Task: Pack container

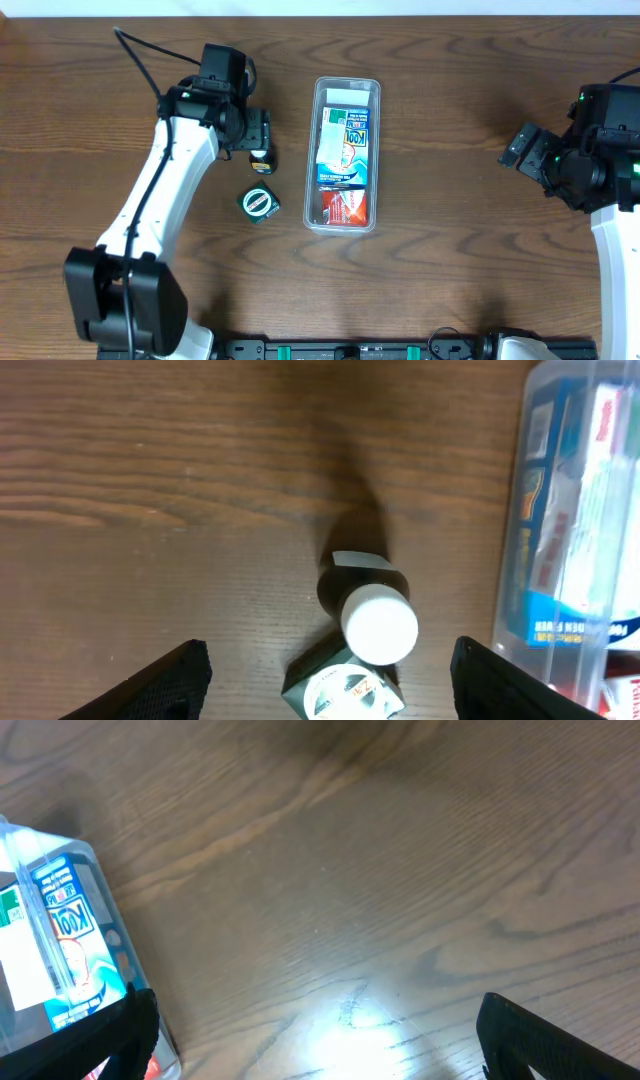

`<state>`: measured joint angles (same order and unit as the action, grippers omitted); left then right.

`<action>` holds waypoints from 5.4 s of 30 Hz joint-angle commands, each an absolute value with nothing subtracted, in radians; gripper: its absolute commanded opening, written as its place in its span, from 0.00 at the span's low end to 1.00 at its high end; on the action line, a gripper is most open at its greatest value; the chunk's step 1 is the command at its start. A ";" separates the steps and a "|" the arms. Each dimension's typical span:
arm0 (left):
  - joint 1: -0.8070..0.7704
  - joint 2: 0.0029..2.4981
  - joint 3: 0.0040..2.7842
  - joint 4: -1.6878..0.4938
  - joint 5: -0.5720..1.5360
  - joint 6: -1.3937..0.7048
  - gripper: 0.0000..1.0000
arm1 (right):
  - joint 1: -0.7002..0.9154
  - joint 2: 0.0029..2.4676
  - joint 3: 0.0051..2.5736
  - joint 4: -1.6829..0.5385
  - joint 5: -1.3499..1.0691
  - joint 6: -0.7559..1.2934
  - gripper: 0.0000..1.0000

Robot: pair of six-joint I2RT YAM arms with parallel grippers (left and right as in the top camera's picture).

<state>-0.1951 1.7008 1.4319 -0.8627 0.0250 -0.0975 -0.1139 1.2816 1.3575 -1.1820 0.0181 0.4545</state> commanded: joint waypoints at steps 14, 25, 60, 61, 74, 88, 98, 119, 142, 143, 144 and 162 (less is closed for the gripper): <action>-0.196 1.832 1.426 -0.842 0.072 -0.049 0.72 | -0.124 1.277 1.361 -1.182 0.022 0.444 0.99; -0.214 1.843 1.426 -0.835 0.097 -0.049 0.52 | -0.124 1.277 1.361 -1.182 0.022 0.444 0.99; -0.350 1.545 1.582 -1.062 0.094 -0.067 0.19 | -0.124 1.277 1.361 -1.182 0.022 0.444 0.99; -0.374 1.530 1.584 -1.062 0.093 -0.069 0.15 | -0.124 1.277 1.361 -1.182 0.022 0.444 0.99; -0.636 1.532 1.554 -1.025 -0.020 -0.209 0.15 | -0.124 1.277 1.361 -1.182 0.022 0.444 0.99; -0.639 1.790 1.549 -0.892 -0.073 -0.268 0.16 | -0.124 1.277 1.361 -1.182 0.022 0.444 0.99; -0.639 1.818 1.549 -0.977 -0.072 -0.367 0.16 | -0.124 1.277 1.361 -1.182 0.022 0.444 0.99; -0.635 1.919 1.549 -0.990 -0.041 -0.368 0.26 | -0.124 1.277 1.361 -1.182 0.022 0.444 0.99; -0.612 1.877 1.588 -1.044 -0.008 -0.334 0.30 | -0.124 1.277 1.361 -1.182 0.022 0.444 0.99; -0.608 1.879 1.588 -1.031 -0.008 -0.330 0.30 | -0.124 1.277 1.361 -1.182 0.022 0.444 0.99; -0.602 1.883 1.588 -1.018 -0.008 -0.327 0.31 | -0.124 1.277 1.361 -1.182 0.022 0.444 0.99; -0.568 1.911 1.627 -1.054 0.068 -0.286 0.32 | -0.124 1.277 1.361 -1.182 0.022 0.444 0.99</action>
